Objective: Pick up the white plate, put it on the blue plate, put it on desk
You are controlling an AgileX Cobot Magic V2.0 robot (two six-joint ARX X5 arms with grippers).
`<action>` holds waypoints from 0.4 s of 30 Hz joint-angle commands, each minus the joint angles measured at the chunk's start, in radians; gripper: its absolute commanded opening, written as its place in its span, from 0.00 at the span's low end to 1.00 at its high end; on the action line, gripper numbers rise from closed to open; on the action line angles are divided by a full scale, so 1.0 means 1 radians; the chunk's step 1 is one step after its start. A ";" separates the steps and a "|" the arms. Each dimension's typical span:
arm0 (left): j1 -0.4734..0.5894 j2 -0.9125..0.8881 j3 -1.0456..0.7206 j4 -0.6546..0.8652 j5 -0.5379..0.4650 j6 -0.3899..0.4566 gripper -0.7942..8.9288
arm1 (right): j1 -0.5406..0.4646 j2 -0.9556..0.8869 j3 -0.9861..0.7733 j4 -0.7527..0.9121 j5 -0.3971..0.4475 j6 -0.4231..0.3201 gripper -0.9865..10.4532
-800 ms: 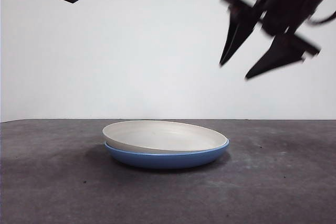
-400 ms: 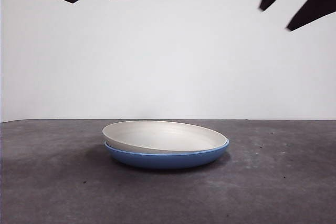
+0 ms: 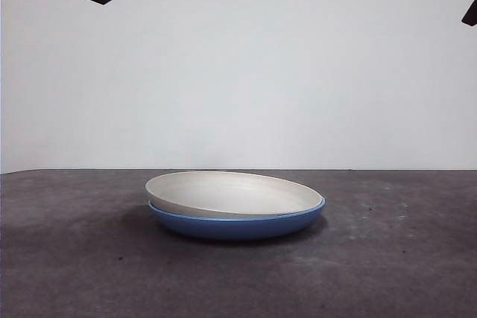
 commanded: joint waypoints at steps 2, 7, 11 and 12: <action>-0.008 0.005 0.010 0.004 0.004 0.018 0.40 | 0.007 0.009 0.018 0.002 -0.005 -0.016 0.33; -0.008 0.005 0.010 0.005 0.004 0.019 0.40 | 0.007 0.009 0.018 0.001 -0.004 -0.016 0.33; -0.008 0.005 0.010 0.004 0.004 0.019 0.34 | 0.007 0.009 0.018 0.001 -0.004 -0.016 0.32; -0.008 0.005 0.010 0.004 0.004 0.019 0.27 | 0.007 0.009 0.018 0.000 -0.004 -0.017 0.28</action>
